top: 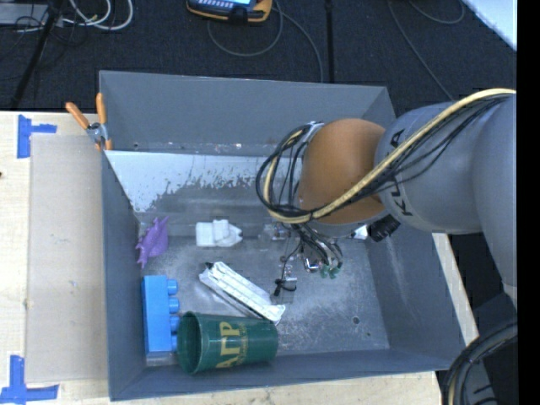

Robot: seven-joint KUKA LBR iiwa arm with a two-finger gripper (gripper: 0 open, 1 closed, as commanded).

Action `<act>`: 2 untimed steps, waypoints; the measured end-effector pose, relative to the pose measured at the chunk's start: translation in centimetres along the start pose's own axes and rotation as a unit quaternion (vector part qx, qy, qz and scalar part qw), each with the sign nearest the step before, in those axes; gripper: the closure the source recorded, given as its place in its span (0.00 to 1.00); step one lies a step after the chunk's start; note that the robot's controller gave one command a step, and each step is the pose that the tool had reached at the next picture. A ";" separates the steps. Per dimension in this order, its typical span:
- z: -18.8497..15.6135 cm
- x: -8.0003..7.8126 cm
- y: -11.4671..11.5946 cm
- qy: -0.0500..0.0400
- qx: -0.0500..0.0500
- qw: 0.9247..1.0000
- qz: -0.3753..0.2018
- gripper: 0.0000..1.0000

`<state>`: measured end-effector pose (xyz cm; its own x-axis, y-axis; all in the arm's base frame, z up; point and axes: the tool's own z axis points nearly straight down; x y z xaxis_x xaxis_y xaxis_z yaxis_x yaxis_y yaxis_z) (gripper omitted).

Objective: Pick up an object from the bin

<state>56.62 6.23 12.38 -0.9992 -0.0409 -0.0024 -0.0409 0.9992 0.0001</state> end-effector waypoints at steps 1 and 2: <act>3.2 3.4 -0.5 -0.001 -0.001 0.997 -0.075 0.00; 4.0 4.3 -0.7 -0.002 -0.001 0.996 -0.087 0.00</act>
Offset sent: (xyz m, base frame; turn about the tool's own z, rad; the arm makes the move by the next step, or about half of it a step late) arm -0.0584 0.0051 -0.0538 -0.2393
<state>52.41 5.35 8.34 -0.9767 -0.2144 -0.0062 -0.2144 0.9767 0.0008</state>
